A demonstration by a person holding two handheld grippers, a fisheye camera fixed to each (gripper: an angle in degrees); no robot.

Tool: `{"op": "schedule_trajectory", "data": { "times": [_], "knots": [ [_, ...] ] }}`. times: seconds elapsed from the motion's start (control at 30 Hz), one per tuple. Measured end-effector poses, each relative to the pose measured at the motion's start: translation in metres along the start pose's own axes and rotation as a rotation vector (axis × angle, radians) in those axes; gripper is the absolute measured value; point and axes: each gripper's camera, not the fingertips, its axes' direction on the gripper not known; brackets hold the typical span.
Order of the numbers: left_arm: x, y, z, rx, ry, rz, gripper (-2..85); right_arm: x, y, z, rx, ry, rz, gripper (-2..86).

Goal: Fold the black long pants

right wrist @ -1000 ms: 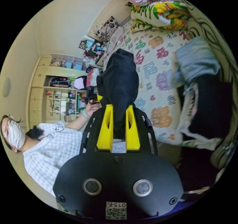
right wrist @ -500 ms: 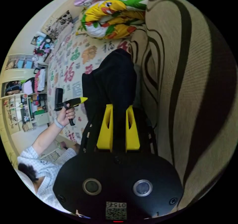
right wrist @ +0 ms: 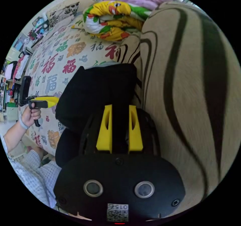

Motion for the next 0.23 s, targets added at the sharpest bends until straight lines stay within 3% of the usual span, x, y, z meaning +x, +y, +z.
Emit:
{"op": "schedule_trajectory", "data": {
  "times": [0.1, 0.23],
  "knots": [
    [0.021, 0.044, 0.009, -0.055, -0.027, 0.014, 10.8, -0.023, 0.066, -0.032, 0.134, -0.011, 0.041, 8.6],
    [0.031, 0.11, 0.044, -0.159, 0.034, -0.079, 12.1, -0.055, 0.161, -0.022, 0.146, -0.265, 0.156, 10.1]
  ]
}}
